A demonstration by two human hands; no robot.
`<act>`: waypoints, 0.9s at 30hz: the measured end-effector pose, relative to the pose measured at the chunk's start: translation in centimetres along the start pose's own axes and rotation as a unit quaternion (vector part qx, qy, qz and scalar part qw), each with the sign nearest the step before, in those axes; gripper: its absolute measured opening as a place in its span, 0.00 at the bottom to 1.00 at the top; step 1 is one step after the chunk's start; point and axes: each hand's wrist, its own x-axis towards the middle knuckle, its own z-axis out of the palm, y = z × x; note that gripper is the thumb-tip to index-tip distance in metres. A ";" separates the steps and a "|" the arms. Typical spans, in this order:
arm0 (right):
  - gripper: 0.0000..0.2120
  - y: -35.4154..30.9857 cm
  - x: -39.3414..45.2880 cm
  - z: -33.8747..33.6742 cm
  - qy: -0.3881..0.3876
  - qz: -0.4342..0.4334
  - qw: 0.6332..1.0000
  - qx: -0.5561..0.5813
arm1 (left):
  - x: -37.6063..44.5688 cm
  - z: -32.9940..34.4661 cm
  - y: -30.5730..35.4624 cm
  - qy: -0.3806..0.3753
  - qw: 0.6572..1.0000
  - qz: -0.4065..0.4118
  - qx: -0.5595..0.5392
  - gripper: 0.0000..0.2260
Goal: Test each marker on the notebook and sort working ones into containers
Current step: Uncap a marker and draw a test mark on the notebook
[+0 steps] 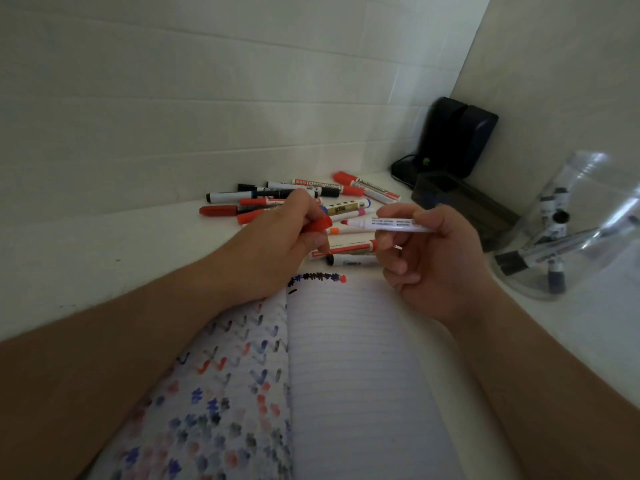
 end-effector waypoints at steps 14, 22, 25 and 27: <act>0.13 0.6 0.3 1.3 0.066 0.017 0.992 -0.103 | -0.1 0.1 0.1 -0.007 0.998 0.031 0.047 0.03; 0.08 -0.2 -0.2 2.0 0.062 -0.026 0.993 -0.095 | 0.0 0.3 1.0 0.067 0.995 0.073 0.032 0.06; 0.08 -0.3 -0.1 2.7 0.057 -0.029 0.997 -0.043 | 0.5 0.0 1.8 0.107 0.991 0.076 0.035 0.05; 0.09 -0.5 -0.3 3.0 0.051 -0.029 0.998 -0.026 | 0.8 -0.3 2.1 0.107 0.990 0.075 0.043 0.05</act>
